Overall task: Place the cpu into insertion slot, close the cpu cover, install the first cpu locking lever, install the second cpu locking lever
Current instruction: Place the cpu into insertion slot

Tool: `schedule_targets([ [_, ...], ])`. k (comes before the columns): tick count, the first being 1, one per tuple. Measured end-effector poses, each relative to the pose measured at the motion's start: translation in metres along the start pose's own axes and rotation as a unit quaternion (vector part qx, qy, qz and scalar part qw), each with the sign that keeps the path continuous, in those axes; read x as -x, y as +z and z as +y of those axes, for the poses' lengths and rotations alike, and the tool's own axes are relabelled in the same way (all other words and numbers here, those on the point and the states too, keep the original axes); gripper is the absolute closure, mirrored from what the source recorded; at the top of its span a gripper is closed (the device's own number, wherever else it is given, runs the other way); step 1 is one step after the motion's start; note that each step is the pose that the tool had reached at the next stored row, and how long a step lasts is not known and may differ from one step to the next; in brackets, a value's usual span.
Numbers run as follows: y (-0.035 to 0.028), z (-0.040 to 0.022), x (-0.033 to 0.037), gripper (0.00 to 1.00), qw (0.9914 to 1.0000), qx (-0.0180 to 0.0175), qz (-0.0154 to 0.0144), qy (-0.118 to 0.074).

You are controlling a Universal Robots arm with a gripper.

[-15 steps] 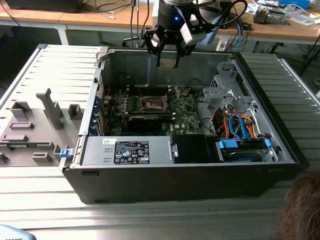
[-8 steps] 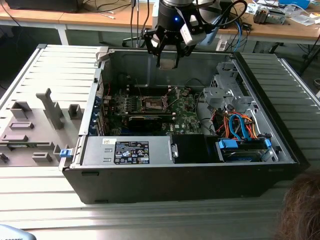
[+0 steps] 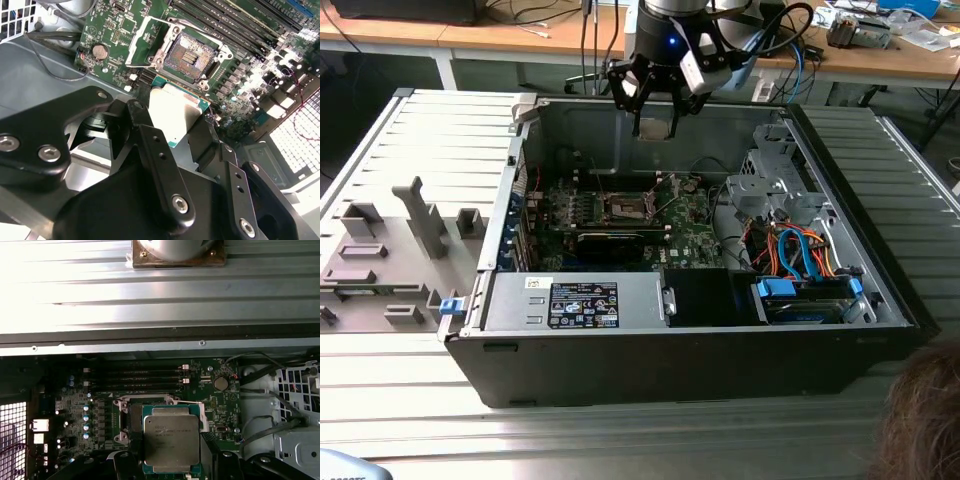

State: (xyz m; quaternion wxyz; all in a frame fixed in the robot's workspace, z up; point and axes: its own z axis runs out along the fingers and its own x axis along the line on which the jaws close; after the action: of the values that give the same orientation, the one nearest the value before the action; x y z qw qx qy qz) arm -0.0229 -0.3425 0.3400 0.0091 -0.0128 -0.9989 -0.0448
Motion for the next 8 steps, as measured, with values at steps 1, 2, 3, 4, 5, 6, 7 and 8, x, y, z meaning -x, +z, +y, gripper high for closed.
schedule_targets([
  [1,0.0001,0.0,0.0,0.45,1.0,0.0,0.0,0.0],
  [2,0.0003,0.0,0.0,0.45,1.0,0.0,0.0,0.0],
  [3,0.0005,0.0,0.0,0.45,1.0,0.0,0.0,0.0],
  [4,0.0006,-0.0001,0.0,0.45,1.0,0.0,0.0,0.0],
  [5,0.0016,-0.0001,0.0,0.45,1.0,0.0,0.0,0.0],
  [6,0.0026,-0.0002,0.0,0.45,1.0,0.0,0.0,0.0],
  [7,0.0028,-0.0003,0.0001,0.45,1.0,0.0,0.0,0.0],
  [8,0.0029,-0.0003,0.0001,0.45,1.0,0.0,0.0,0.0],
])
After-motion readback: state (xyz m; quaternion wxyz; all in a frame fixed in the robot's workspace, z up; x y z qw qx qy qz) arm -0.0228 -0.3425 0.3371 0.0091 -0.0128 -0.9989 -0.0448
